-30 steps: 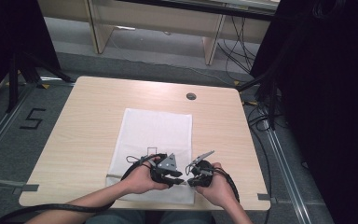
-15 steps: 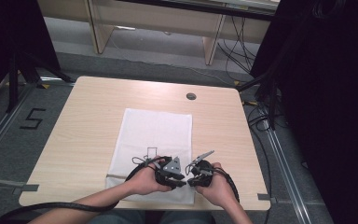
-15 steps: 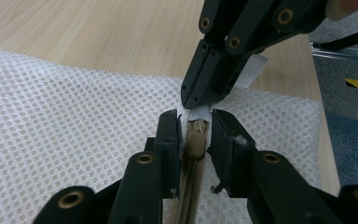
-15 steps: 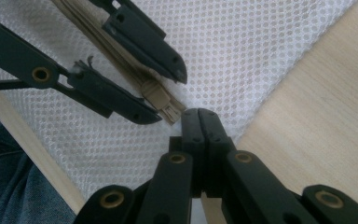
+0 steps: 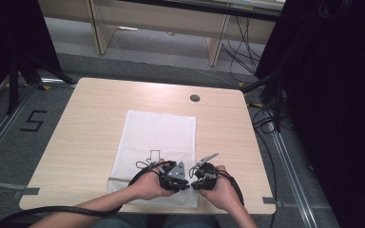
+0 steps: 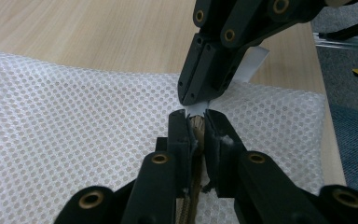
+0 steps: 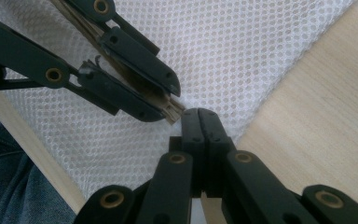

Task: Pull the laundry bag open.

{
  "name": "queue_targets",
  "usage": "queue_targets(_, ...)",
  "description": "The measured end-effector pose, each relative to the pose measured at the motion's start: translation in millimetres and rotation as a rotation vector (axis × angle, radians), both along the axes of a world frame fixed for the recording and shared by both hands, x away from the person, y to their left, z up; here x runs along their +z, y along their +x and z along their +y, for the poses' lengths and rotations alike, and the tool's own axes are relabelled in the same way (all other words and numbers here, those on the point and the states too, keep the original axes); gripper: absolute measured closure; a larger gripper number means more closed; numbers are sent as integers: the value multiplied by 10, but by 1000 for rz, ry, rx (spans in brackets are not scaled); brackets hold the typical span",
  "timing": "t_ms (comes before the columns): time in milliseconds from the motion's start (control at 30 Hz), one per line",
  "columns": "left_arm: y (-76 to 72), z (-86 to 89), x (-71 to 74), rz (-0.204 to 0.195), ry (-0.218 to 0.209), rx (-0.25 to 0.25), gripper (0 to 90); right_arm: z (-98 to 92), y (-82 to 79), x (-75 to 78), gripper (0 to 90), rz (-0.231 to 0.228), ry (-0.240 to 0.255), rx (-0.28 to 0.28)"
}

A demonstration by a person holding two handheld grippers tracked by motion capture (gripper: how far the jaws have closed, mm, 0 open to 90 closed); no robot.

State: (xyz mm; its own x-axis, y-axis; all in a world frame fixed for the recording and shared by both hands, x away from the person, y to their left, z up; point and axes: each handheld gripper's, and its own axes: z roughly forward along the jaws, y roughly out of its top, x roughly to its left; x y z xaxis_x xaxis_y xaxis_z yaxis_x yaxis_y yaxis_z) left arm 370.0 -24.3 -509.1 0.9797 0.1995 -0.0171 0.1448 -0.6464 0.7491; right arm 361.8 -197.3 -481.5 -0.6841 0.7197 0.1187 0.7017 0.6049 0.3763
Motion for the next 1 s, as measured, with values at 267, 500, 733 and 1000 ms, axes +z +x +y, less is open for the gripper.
queue_targets(267, 8, 0, 38, 14, -2, -3, 815, 3, 3, 1, 900, 4, 1, 5)
queue_targets(500, 5, 1, 39, 17, 3, -4, 817, 17, 8, 1, 900, -10, -16, 19)
queue_targets(733, 0, 2, 50, 16, 11, -10, 817, 36, -1, 4, 900, -11, -28, 13)
queue_targets(1000, -8, 6, 71, -3, 38, -22, 818, 79, -6, 15, 900, -13, -57, 18)
